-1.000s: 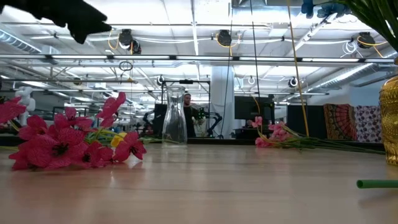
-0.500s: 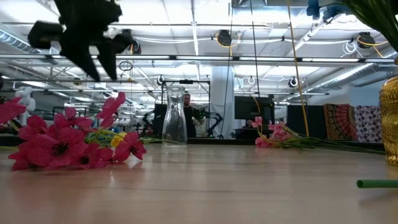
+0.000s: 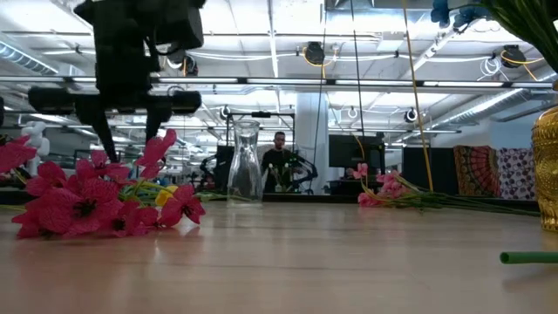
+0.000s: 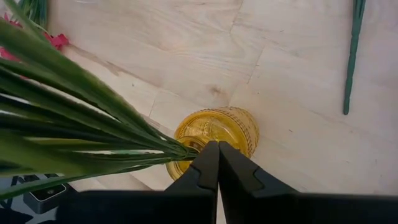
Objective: Sort flowers into vase by color
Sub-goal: Put the red flowers into the transparent vase
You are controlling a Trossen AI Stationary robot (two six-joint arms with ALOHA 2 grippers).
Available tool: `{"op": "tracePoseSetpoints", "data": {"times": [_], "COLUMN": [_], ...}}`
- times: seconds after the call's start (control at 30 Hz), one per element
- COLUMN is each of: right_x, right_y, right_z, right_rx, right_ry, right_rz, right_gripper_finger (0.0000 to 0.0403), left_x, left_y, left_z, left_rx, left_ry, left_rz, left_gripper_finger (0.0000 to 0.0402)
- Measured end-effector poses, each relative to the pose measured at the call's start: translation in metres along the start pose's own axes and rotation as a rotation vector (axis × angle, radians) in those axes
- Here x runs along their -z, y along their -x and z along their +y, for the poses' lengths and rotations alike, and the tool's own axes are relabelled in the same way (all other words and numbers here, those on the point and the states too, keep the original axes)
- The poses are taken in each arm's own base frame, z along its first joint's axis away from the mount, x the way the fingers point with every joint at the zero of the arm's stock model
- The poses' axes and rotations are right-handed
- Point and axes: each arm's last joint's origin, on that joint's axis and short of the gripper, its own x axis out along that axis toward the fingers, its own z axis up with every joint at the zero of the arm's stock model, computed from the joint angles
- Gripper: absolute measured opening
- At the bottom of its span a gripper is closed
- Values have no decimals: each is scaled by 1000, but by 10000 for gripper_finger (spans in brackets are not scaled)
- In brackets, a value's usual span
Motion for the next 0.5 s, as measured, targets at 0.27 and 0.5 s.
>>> {"op": "tracePoseSetpoints", "data": {"times": [0.27,0.5], "right_x": [0,0], "right_y": [0,0], "right_z": [0,0], "right_rx": [0,0], "right_ry": [4,18], "right_rz": [1,1], "right_gripper_finger": [0,0], "left_x": [-4,-7], "left_y": [-24,-43], "left_z": [6,11], "left_rx": [48,69], "left_ry": [-49,-51], "left_rz": [29,42], "left_gripper_finger": [171,171]}}
